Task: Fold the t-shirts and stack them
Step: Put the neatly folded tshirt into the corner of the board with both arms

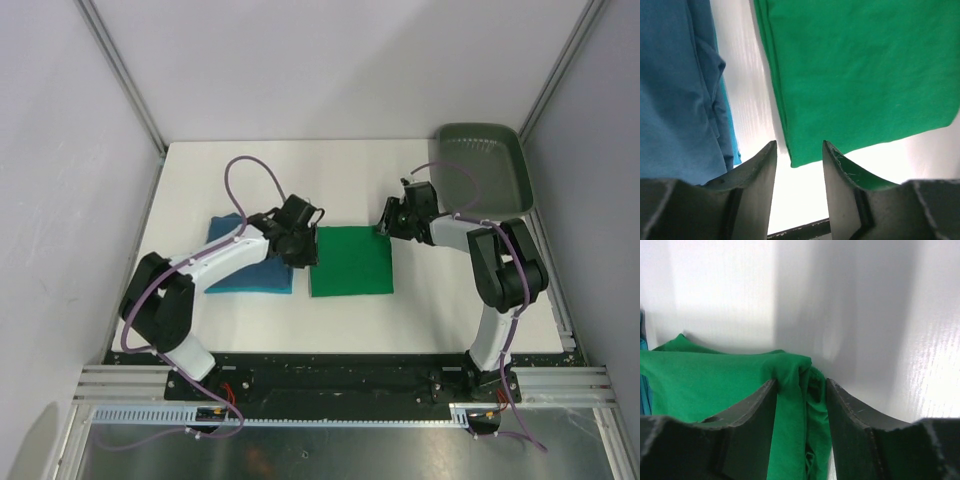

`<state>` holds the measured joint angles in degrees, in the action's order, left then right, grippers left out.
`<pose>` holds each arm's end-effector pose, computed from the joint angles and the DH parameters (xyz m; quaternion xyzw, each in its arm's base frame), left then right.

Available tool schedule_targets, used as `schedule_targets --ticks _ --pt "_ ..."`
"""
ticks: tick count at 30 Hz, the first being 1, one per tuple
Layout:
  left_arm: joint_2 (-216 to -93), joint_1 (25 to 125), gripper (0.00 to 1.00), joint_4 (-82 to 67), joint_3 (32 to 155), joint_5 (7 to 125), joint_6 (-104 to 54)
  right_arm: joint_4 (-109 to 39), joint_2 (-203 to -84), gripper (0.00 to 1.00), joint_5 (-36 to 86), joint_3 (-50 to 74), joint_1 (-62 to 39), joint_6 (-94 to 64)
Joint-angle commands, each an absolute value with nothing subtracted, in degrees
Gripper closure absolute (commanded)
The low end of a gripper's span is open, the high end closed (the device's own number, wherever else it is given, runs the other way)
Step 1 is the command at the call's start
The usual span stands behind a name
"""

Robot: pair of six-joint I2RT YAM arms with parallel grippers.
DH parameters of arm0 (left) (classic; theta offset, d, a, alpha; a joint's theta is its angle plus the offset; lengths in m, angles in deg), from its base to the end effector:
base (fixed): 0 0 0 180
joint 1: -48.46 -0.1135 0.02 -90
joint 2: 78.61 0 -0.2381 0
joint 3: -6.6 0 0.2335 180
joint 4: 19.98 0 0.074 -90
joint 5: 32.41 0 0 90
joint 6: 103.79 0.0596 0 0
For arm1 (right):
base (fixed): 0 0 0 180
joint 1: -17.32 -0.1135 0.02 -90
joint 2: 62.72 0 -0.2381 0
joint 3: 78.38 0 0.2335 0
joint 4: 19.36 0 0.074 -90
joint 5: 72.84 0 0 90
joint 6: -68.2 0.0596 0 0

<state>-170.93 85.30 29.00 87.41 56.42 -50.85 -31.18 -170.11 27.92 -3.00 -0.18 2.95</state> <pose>0.2602 -0.1934 0.1886 -0.0045 0.9670 -0.1452 0.2095 0.3636 0.1263 0.1252 0.0212 0.9164 0.2211 0.3330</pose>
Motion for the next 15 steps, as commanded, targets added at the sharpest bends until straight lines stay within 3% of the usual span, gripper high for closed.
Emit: schedule_targets --ticks 1,10,15 --pt "-168.7 85.95 0.53 26.32 83.12 57.9 -50.9 -33.31 -171.96 0.55 25.42 -2.36 -2.11 2.21" --pt "-169.91 85.99 0.47 22.89 79.22 60.76 -51.23 -33.97 -171.78 0.83 24.66 -2.36 -2.8 2.87" --pt "-171.32 85.97 0.48 20.83 77.89 62.29 -52.0 -33.99 -171.37 0.93 24.4 -2.39 -2.77 3.18"
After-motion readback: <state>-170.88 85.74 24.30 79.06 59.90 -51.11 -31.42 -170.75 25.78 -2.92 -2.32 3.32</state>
